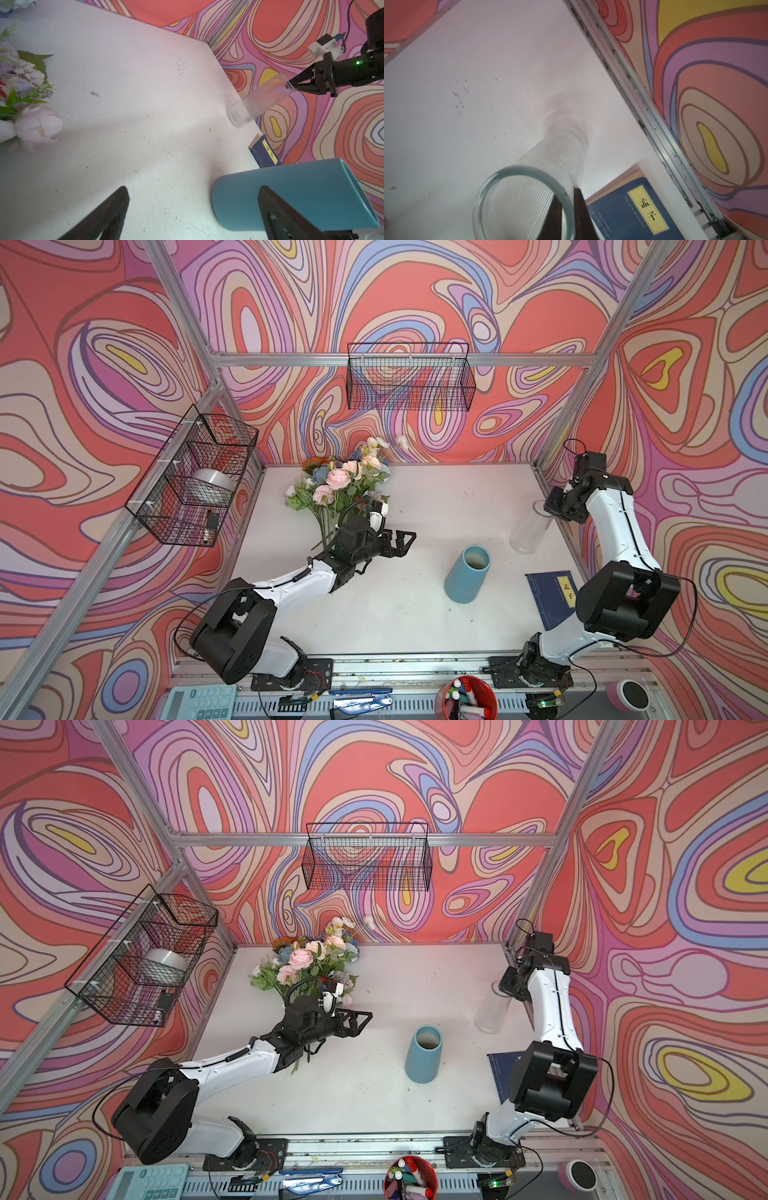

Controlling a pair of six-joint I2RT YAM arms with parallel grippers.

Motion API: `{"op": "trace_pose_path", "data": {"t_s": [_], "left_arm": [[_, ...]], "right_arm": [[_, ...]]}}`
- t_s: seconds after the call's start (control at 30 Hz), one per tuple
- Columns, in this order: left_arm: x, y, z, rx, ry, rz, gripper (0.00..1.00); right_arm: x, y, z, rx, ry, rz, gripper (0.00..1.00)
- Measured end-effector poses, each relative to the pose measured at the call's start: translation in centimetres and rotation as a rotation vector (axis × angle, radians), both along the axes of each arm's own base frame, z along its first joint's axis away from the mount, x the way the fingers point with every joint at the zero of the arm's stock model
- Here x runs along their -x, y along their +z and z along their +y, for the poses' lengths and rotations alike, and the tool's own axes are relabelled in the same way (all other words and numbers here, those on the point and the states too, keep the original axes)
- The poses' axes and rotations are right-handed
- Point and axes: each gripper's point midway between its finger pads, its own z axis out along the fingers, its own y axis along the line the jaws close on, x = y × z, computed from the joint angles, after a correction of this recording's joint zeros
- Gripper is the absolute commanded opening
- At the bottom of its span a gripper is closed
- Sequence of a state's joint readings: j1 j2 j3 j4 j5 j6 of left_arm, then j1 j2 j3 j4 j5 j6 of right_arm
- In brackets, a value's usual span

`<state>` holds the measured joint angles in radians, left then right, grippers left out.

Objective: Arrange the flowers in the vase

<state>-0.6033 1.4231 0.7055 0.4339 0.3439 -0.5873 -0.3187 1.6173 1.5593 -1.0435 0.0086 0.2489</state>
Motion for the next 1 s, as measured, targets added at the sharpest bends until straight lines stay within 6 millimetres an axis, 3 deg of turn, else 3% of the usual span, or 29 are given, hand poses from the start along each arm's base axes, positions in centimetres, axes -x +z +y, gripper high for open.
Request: {"op": "trace_pose_path", "data": {"t_s": [0.2, 0.43, 0.53, 0.63, 0.77, 0.9, 1.0], "left_arm": [[0.0, -0.5, 0.3, -0.018, 0.015, 0.017, 1.00], [-0.2, 0.6, 0.8, -0.007, 0.047, -0.001, 1.00], [-0.1, 0.6, 0.7, 0.001, 0.046, 0.005, 1.00], [-0.1, 0.9, 0.5, 0.015, 0.039, 0.012, 1.00], [-0.3, 1.7, 0.2, 0.044, 0.036, 0.011, 1.00], [-0.2, 1.8, 0.1, 0.060, 0.035, 0.024, 1.00], [-0.3, 1.8, 0.0, 0.067, 0.039, 0.031, 1.00]], "right_arm": [[-0.5, 1.5, 0.5, -0.018, -0.001, -0.070, 0.48], [1.2, 8.0, 2.9, -0.017, 0.053, -0.246, 0.49], [1.3, 10.7, 6.9, -0.027, 0.172, -0.297, 0.49], [1.4, 11.6, 13.1, -0.073, 0.350, -0.312, 0.49], [3.2, 10.3, 19.4, -0.139, 0.531, -0.245, 0.50], [5.8, 8.8, 23.3, -0.153, 0.652, -0.151, 0.50], [8.2, 7.2, 25.0, -0.145, 0.715, -0.067, 0.50]]}}
